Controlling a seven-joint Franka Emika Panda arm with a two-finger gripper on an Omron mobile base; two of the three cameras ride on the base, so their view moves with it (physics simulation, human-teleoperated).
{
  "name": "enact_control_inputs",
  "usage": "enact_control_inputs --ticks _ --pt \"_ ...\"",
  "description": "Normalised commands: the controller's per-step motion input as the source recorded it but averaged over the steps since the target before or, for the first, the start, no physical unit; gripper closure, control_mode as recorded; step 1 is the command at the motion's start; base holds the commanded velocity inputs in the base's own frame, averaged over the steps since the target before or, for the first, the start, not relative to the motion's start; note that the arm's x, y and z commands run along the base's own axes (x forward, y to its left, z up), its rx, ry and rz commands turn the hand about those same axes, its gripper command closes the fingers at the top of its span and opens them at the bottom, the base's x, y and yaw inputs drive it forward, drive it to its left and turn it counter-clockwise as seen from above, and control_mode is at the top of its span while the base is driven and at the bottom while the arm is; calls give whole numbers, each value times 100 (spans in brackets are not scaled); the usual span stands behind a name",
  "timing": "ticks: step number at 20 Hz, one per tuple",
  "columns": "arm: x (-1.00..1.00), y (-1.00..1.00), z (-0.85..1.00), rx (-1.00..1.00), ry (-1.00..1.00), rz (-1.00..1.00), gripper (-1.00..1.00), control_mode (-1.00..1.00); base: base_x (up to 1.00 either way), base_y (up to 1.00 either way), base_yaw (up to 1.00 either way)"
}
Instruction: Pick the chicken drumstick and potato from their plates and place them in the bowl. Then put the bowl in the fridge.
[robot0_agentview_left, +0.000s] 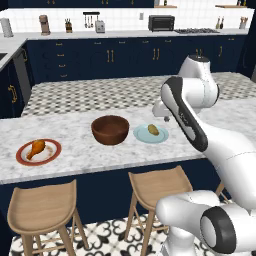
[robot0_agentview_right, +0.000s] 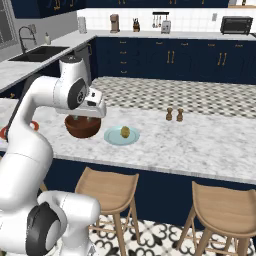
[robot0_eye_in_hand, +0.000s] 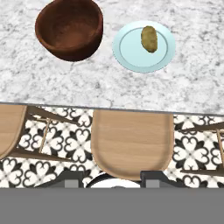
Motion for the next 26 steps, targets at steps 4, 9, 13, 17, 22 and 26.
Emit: enact_control_inputs --ticks 4,9,13,17,22,26 --pt "18 0 0 0 2 0 -100 -100 0 0 0" --pt "58 -9 -18 -10 5 0 -100 -100 0 0 0" --pt "61 -32 -30 -5 17 0 -100 -100 0 0 0" --pt "97 -30 -43 -2 21 0 -100 -100 0 0 0" --pt "100 -27 -39 0 27 0 -100 -100 0 0 0" --pt "100 -11 -39 0 29 0 -100 -100 0 0 0"
